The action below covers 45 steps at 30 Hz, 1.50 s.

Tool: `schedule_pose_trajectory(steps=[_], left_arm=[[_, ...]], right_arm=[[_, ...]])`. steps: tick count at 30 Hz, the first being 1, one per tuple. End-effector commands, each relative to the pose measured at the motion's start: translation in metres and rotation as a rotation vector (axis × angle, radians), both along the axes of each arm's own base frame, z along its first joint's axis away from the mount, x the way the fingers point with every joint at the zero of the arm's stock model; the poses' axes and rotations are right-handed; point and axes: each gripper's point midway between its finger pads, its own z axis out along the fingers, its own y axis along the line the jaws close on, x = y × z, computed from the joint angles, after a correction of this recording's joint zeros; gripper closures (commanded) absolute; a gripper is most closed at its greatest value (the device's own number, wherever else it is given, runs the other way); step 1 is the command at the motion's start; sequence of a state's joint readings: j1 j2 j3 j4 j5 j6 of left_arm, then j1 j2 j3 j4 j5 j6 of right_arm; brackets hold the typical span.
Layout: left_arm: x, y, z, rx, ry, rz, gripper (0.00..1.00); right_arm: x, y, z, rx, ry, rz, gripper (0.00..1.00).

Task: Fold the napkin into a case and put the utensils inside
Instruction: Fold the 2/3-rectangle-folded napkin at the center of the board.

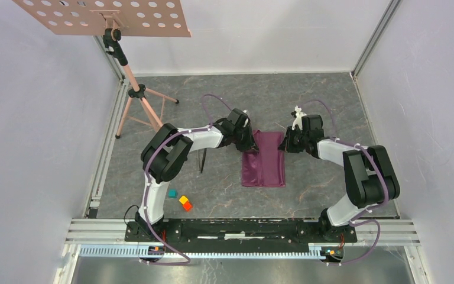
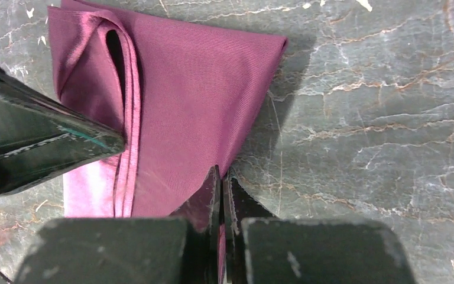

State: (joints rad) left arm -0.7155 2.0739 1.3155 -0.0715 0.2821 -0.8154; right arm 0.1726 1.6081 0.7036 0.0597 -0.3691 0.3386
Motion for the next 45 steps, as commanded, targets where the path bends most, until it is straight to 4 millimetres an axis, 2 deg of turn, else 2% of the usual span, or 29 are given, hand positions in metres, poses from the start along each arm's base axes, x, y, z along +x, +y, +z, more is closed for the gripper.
schedule_pose_trajectory(steps=[1, 5, 9, 13, 18, 23, 26, 29, 36, 39, 41, 45], left_arm=[[0.014, -0.001, -0.003, -0.016, 0.032, 0.068, 0.97], [0.008, 0.002, -0.020, 0.006, 0.081, 0.067, 0.98], [0.005, 0.005, -0.024, 0.016, 0.085, 0.062, 0.98], [0.003, 0.005, -0.028, 0.011, 0.090, 0.052, 0.98], [0.002, 0.004, -0.030, 0.004, 0.090, 0.045, 0.98], [0.003, 0.003, -0.027, -0.005, 0.077, 0.030, 0.98], [0.002, 0.003, -0.017, -0.016, 0.058, 0.014, 0.98], [0.003, 0.003, 0.002, -0.043, 0.031, 0.003, 0.95], [-0.002, 0.004, 0.054, -0.108, -0.006, -0.045, 0.76], [-0.009, 0.006, 0.070, -0.144, -0.002, -0.076, 0.69], [-0.012, 0.015, 0.077, -0.149, -0.010, -0.070, 0.66], [-0.014, 0.044, 0.075, -0.118, -0.015, -0.014, 0.55]], right_arm=[[0.018, 0.003, 0.034, -0.080, -0.089, 0.000, 1.00], [0.019, 0.014, 0.044, -0.114, -0.081, -0.010, 1.00], [0.019, 0.034, 0.056, -0.124, -0.090, -0.020, 1.00], [0.018, 0.057, 0.061, -0.126, -0.085, -0.021, 1.00], [0.010, 0.087, 0.058, -0.032, -0.049, -0.027, 1.00], [0.007, 0.109, 0.063, 0.179, -0.053, -0.071, 1.00], [0.006, 0.115, 0.065, 0.246, -0.047, -0.090, 1.00], [0.004, 0.115, 0.059, 0.245, -0.035, -0.090, 1.00], [0.001, 0.107, 0.050, 0.190, -0.029, -0.090, 1.00], [0.001, 0.105, 0.047, 0.170, -0.027, -0.088, 1.00], [0.002, 0.105, 0.048, 0.169, -0.029, -0.085, 1.00], [0.004, 0.105, 0.047, 0.156, -0.030, -0.082, 1.00]])
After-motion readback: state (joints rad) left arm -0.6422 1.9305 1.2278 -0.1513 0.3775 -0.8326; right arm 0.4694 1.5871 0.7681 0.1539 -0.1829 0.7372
